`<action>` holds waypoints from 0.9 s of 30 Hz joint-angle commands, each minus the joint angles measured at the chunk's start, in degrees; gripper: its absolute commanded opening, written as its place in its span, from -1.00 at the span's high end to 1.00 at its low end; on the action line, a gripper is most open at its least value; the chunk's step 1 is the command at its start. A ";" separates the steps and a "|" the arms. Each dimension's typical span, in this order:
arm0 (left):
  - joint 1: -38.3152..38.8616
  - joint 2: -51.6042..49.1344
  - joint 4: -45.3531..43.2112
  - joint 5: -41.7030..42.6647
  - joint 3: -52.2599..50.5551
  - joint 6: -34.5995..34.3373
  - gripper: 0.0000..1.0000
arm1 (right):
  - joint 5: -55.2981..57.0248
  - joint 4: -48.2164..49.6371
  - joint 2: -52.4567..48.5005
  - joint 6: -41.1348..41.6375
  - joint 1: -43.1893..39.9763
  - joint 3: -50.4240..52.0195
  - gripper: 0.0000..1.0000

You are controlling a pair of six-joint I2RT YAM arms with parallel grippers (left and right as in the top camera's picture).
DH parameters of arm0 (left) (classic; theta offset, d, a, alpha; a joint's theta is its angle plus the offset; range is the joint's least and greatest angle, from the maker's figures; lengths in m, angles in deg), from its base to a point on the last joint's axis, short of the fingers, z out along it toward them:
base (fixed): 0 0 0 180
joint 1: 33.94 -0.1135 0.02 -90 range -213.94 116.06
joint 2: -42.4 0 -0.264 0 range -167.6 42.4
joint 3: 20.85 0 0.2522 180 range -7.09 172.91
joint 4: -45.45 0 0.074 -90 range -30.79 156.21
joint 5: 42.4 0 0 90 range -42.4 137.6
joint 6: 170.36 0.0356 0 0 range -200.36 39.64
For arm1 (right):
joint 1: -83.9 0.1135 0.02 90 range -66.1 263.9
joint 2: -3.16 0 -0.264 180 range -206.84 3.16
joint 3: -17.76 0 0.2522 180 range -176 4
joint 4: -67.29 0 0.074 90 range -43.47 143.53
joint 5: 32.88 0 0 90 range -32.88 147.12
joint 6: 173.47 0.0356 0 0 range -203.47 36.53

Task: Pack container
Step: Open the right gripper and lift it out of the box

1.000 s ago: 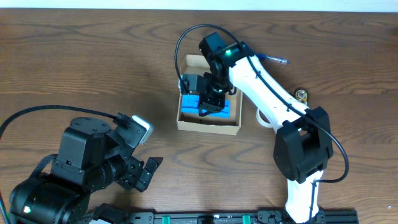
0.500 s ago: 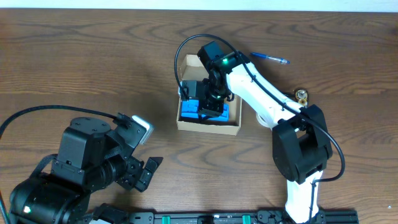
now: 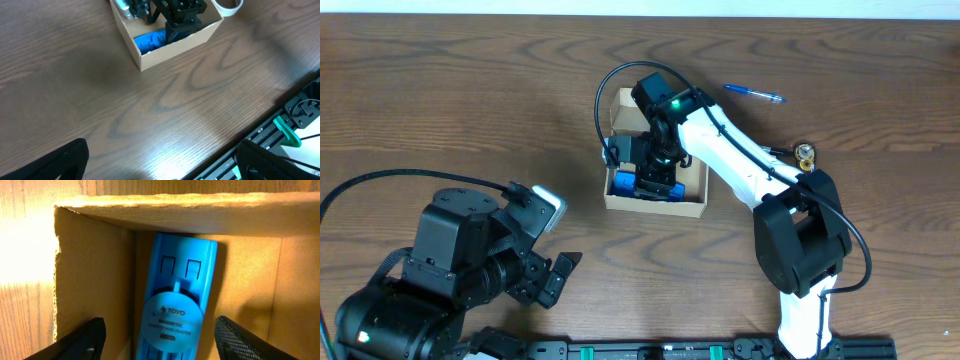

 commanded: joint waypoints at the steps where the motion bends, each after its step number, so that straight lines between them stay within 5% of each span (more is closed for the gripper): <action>1: -0.13 -0.02 0.17 0.76 0.46 0.39 -0.91 | -1.09 -0.26 0.70 1.73 0.52 -0.96 -0.44; 13: -0.11 -0.02 0.17 0.76 0.46 0.39 -0.91 | 1.77 -11.37 4.63 4.57 -1.42 -18.03 -0.48; 27: -0.13 -0.02 0.17 0.74 0.46 0.39 -0.91 | 4.35 -18.18 17.25 11.78 -13.55 -19.67 -0.51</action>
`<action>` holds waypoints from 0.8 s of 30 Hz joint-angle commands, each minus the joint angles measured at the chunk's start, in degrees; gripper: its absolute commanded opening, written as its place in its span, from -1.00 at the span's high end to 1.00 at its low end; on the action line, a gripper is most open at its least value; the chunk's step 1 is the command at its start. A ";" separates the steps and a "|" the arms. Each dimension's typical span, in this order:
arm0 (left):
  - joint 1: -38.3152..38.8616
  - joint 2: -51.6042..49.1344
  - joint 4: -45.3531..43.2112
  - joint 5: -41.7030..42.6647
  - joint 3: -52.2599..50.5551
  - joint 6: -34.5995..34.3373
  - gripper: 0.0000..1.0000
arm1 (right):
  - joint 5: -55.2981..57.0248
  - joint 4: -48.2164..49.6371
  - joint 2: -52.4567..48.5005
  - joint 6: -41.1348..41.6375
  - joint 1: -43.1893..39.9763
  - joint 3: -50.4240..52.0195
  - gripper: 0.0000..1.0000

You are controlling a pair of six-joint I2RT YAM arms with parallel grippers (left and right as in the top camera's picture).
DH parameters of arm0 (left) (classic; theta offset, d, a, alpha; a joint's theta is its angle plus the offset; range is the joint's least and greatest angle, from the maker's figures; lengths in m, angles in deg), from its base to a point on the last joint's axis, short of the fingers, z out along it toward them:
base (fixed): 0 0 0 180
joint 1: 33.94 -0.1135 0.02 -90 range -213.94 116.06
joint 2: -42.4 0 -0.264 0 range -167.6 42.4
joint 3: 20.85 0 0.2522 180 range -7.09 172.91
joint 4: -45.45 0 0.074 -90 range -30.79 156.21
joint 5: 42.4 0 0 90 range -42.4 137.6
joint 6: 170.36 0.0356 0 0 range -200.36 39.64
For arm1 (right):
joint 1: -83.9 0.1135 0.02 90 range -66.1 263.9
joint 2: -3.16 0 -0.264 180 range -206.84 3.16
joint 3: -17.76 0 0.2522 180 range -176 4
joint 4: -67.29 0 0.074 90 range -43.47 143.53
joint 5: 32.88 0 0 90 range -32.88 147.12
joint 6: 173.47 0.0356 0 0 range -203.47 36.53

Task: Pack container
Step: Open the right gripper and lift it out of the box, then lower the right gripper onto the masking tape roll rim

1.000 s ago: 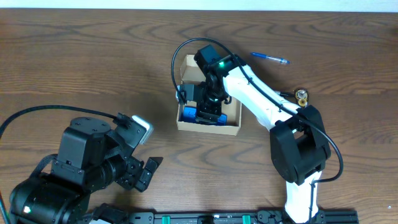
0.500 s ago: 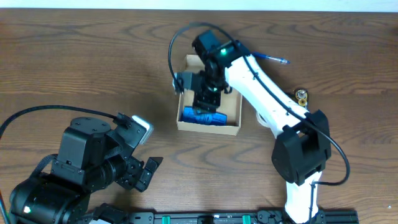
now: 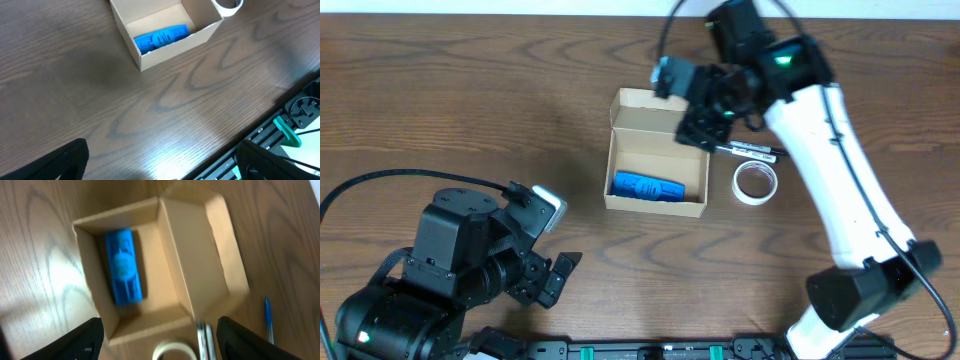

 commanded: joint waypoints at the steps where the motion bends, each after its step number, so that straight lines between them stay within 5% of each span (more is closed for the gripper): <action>1: -0.13 -0.02 0.20 0.76 0.46 0.39 -0.91 | 0.42 -1.16 2.86 3.56 -3.52 -0.83 -0.53; 14: -0.13 -0.02 0.20 0.76 0.46 0.39 -0.91 | 2.69 -1.64 5.20 8.44 -15.65 1.07 -0.60; 24: -0.13 -0.04 0.20 0.76 0.46 0.39 -0.91 | 2.08 1.95 5.18 10.82 -20.35 13.03 -0.59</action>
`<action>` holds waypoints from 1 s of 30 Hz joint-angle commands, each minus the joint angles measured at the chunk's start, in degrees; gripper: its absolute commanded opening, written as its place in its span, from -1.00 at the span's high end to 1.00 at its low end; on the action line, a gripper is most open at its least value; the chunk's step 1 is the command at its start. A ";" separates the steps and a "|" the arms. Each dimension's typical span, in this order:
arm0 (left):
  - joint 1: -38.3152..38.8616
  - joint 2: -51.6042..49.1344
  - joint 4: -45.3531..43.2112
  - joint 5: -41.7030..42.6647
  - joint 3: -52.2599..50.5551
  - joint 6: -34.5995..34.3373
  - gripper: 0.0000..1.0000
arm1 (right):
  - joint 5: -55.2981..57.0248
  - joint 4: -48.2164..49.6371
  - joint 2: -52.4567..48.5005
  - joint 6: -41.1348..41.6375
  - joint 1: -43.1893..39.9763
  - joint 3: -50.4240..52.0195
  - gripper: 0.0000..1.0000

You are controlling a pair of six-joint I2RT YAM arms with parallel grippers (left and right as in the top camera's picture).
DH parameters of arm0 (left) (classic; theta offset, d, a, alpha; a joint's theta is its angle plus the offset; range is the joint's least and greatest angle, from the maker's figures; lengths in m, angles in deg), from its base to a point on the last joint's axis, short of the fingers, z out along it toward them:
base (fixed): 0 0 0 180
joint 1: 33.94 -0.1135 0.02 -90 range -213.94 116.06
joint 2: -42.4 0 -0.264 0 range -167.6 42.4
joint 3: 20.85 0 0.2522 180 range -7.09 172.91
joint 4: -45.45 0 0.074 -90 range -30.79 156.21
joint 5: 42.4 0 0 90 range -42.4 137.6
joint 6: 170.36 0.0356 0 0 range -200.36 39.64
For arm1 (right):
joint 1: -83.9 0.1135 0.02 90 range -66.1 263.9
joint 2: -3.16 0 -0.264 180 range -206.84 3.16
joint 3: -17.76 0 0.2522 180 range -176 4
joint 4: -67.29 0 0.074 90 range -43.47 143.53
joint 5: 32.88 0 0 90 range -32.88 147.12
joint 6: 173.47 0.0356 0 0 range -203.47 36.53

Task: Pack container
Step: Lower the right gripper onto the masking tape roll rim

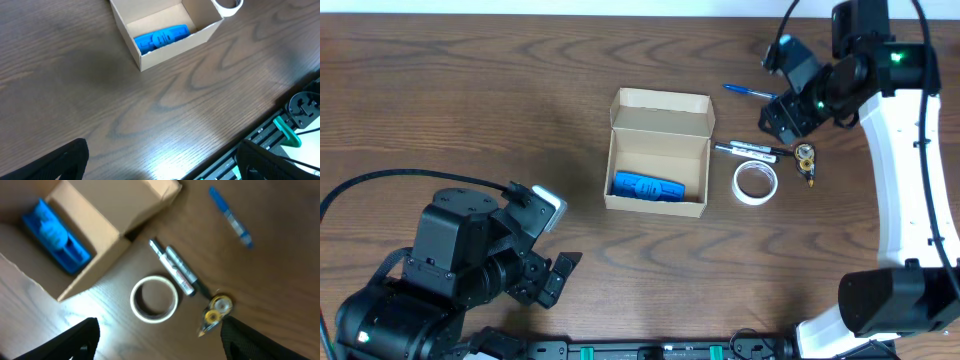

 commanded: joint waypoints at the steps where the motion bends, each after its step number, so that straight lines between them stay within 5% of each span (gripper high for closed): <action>1: -0.13 -0.04 0.20 0.76 0.46 0.39 -0.91 | -0.59 0.90 0.70 2.14 -0.02 4.81 -0.58; 16: -0.13 -0.02 0.20 0.76 0.46 0.37 -0.91 | 3.67 16.52 0.70 17.29 -1.01 26.36 -0.60; 30: -0.13 -0.02 0.20 0.76 0.46 0.39 -0.91 | 15.04 27.12 0.68 26.93 -1.03 36.35 -0.57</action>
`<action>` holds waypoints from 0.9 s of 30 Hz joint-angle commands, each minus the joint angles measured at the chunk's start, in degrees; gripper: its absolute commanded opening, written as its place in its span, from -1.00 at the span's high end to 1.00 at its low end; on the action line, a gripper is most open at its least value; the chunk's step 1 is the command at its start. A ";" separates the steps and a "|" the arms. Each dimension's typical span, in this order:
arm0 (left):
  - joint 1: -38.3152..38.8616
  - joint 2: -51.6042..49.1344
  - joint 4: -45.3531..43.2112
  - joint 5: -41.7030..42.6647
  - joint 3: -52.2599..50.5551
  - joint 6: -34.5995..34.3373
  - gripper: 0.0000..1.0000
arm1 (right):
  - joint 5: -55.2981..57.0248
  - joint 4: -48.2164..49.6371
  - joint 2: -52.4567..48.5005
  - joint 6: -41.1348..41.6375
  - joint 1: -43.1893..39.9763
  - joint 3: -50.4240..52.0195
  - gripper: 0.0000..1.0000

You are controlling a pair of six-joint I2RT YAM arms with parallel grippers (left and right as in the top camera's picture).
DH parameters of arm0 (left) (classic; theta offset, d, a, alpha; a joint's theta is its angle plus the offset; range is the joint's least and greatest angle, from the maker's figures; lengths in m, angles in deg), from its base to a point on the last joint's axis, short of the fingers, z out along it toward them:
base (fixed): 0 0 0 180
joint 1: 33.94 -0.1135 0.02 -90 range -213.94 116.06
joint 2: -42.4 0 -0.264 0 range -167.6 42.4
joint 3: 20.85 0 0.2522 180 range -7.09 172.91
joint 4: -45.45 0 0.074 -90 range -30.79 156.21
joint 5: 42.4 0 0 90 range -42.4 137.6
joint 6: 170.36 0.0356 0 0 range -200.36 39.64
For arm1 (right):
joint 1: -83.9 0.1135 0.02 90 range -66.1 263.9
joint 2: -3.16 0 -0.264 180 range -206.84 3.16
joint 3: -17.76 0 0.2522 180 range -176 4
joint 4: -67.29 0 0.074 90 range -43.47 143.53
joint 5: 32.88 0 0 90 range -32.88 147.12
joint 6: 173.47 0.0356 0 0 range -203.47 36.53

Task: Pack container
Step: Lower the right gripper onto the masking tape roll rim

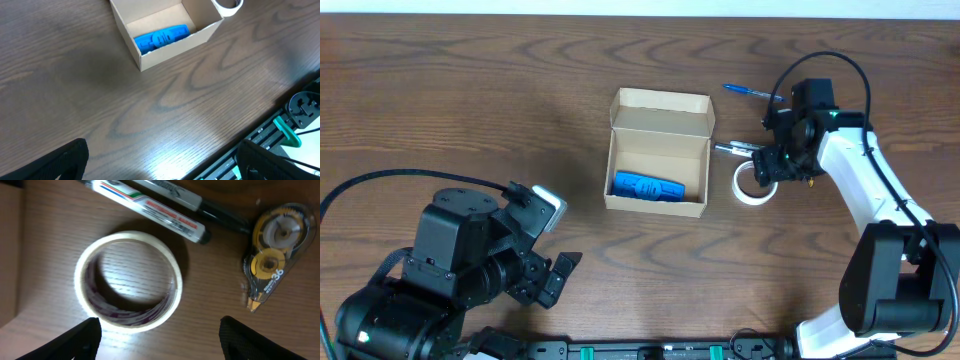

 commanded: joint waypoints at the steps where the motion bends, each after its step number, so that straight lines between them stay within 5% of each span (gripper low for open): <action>1: -0.11 -0.02 0.20 0.76 0.46 0.37 -0.91 | 2.34 1.49 0.68 3.26 -0.42 2.32 -0.57; 27: -0.13 -0.02 0.20 0.76 0.46 0.39 -0.91 | 1.95 11.47 -0.11 6.25 -0.42 9.94 0.00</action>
